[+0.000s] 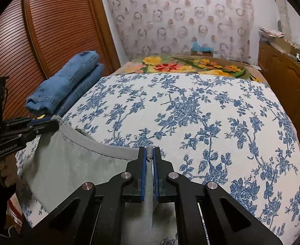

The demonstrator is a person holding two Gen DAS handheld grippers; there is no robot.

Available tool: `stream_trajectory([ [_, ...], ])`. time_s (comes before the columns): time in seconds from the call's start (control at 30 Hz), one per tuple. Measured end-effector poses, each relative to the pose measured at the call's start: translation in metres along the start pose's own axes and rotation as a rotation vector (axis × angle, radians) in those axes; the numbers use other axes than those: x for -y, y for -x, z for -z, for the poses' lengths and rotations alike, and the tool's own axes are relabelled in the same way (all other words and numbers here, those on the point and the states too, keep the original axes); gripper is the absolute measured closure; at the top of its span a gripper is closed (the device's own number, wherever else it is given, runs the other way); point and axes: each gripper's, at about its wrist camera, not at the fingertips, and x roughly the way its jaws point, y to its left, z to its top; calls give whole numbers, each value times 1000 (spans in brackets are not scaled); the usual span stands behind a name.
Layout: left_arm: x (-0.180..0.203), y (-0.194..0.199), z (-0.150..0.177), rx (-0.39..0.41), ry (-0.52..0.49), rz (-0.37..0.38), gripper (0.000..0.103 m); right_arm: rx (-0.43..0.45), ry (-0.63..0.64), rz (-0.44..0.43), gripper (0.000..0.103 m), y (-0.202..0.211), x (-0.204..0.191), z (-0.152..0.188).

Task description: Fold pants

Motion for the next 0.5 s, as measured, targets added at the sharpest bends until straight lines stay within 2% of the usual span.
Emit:
stream_trajectory([
  [0.23, -5, -18, -1, -32, 4, -22, 93, -70, 20, 45, 97, -21, -6, -3],
  [0.4, -6, -17, 5, -47, 21, -30, 93, -73, 26, 40, 97, -20, -8, -6],
  [0.5, -3, -8, 7, -36, 10, -50, 87, -63, 34, 39, 97, -13, -10, -7],
])
